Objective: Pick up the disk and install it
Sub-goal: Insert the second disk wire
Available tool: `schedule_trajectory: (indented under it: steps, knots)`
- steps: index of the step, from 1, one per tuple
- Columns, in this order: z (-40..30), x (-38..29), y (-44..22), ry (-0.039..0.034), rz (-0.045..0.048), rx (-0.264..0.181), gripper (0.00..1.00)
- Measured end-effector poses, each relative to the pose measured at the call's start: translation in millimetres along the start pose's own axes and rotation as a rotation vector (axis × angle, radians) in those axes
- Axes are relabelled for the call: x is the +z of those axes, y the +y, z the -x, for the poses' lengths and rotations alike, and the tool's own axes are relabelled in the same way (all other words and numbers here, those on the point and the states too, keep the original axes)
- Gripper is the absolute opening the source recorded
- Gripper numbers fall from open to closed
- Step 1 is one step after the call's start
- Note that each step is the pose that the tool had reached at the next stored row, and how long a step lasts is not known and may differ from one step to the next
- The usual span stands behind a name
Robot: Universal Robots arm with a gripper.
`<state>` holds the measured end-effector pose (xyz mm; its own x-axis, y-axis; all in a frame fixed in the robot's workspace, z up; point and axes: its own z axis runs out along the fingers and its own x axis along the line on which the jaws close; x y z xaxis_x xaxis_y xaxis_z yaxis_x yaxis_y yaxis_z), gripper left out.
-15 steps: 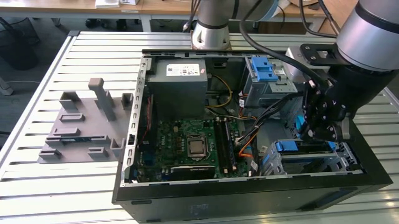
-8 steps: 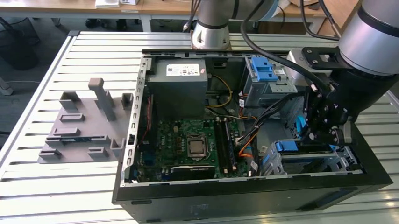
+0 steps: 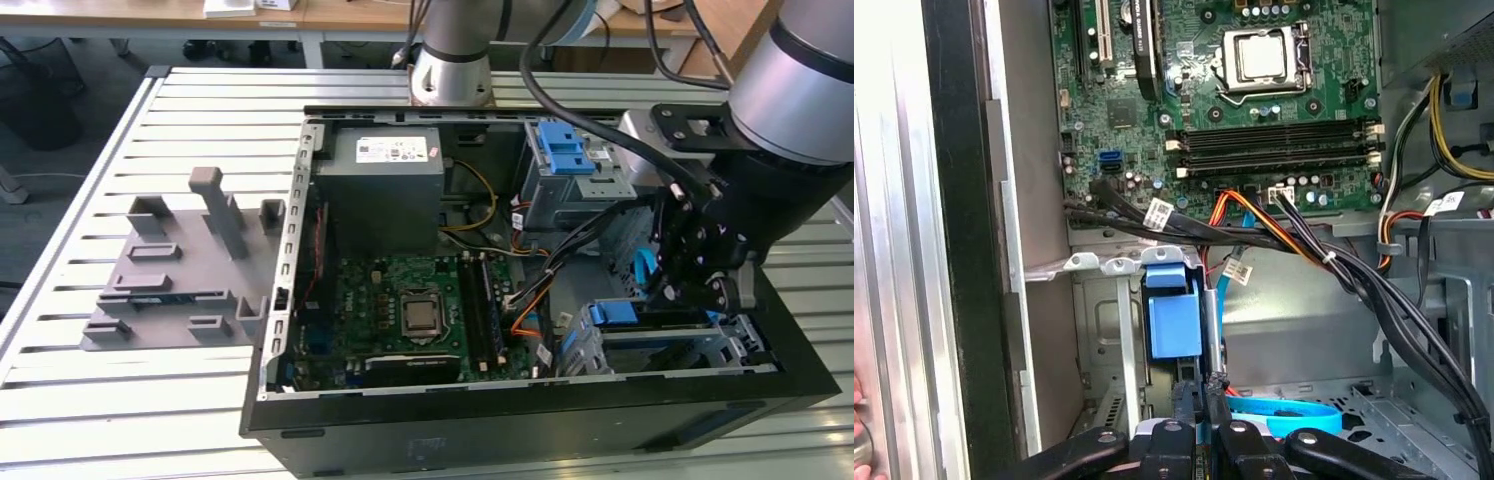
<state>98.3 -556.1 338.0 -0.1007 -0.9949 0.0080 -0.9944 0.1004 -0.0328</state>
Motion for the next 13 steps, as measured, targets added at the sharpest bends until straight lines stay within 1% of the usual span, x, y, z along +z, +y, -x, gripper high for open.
schedule_trajectory:
  steps: [13]
  knots:
    - [0.2, 3.7, -1.7, 0.0003, 0.0005, 0.003, 0.16]
